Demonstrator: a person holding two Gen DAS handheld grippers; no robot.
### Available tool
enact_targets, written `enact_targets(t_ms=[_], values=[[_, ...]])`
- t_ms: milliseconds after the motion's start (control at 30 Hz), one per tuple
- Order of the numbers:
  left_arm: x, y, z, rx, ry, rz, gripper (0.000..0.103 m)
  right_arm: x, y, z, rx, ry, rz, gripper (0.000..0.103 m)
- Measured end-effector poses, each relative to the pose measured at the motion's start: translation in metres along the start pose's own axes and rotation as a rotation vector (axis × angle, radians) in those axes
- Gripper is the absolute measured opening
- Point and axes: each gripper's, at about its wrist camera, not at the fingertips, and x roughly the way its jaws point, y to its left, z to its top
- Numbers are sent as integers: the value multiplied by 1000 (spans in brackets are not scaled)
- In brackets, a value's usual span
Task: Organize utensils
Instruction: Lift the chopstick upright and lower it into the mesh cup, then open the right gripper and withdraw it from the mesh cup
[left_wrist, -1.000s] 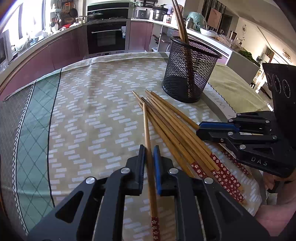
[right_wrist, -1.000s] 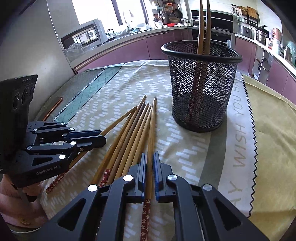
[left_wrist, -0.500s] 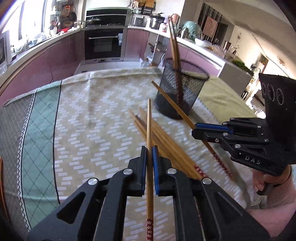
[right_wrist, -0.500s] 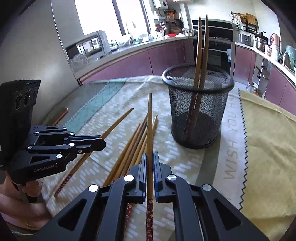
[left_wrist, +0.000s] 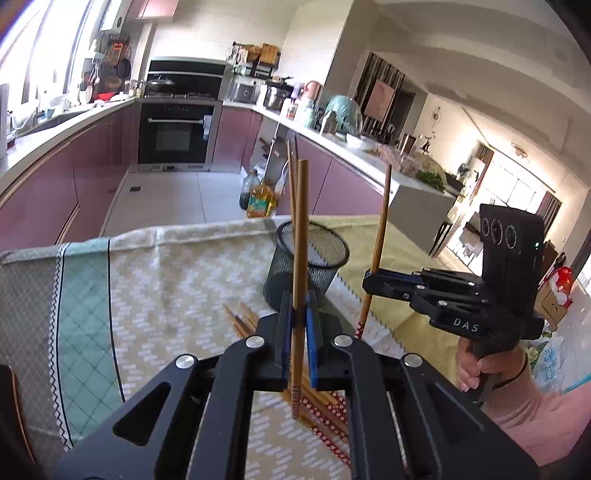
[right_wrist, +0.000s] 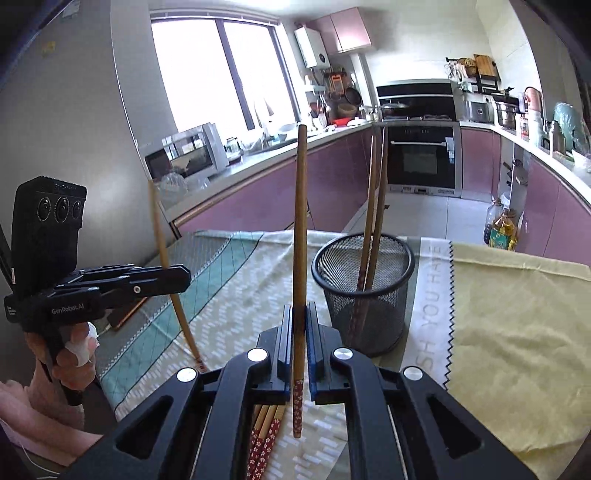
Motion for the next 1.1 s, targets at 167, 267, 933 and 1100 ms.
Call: enact_targets(t_ms=[167,267,933,1100], values=[[-8,-1,21,-13,-75,-13,7,-12,-2,17,-7,-61,-9,6],[-6,-2,36,-24,-108,-21,7,-17,-4,30,-12,-97,-15,6],[32,-30,109,44,-188,35,7,-2,-33,84,-14,-205,-114,6],[65,-30,99,83,-100,73,7,24,-43,75,16,-118,-111,6]])
